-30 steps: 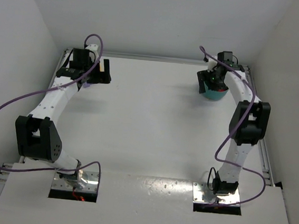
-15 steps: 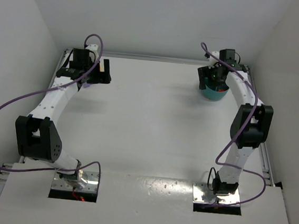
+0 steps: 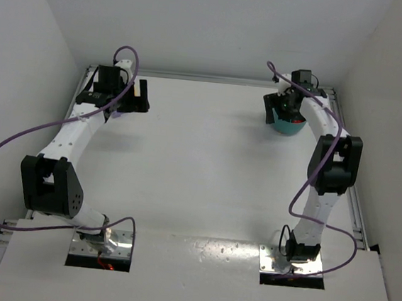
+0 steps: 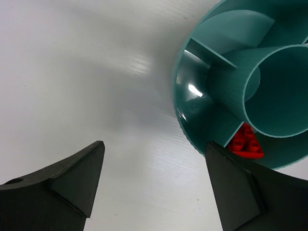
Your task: Sort the legos into containers by color
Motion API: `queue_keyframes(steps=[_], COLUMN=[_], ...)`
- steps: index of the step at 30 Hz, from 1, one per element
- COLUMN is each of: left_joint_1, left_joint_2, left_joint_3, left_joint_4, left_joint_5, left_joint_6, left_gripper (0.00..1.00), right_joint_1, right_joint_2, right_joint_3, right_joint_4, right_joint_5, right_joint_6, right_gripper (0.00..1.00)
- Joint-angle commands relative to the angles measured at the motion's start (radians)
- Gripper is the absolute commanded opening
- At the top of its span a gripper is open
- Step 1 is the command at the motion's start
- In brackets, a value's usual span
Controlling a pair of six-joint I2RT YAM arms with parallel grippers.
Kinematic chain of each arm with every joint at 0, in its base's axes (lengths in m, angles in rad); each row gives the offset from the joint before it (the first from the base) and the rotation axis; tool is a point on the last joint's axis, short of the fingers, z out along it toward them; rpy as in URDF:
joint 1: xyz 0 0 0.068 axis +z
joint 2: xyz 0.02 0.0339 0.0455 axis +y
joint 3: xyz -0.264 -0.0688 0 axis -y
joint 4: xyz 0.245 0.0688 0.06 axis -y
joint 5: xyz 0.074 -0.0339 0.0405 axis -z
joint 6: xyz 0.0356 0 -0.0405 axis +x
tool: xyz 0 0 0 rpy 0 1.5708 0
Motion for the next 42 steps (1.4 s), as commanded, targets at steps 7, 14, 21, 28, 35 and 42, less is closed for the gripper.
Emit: queue_keyframes(steps=[7,14,21,28,35,42], left_joint_1=[-0.01,-0.01,-0.01,-0.01,-0.01,-0.01], left_joint_2=[-0.023,-0.023,-0.023,-0.023,-0.023,-0.023], left_joint_3=[-0.003,-0.003,-0.003,-0.003,-0.003,-0.003], left_joint_4=[0.028,0.028,0.028,0.028,0.028,0.028], left_joint_5=[0.003,0.012,0.012,0.012,0.012,0.012], left_joint_6=[0.005,0.005,0.005,0.005,0.005,0.005], left_gripper=[1.0,1.0,1.0,1.0,1.0,1.0], right_joint_1=[0.006,-0.003,-0.012,-0.021,-0.031,-0.06], right_joint_2=[0.016,0.026,0.026,-0.002,-0.031,-0.04], right_joint_3=[-0.034,-0.043,-0.053,-0.062,-0.053,-0.053], right_joint_4=[0.06,0.06,0.07,0.079,0.079,0.088], right_joint_5=[0.078,0.109,0.138,0.168,0.178,0.178], right_joint_6=[-0.029,-0.038,-0.056,-0.066,-0.075,-0.075], right_gripper=[0.85,0.85,0.85,0.87,0.89,0.9])
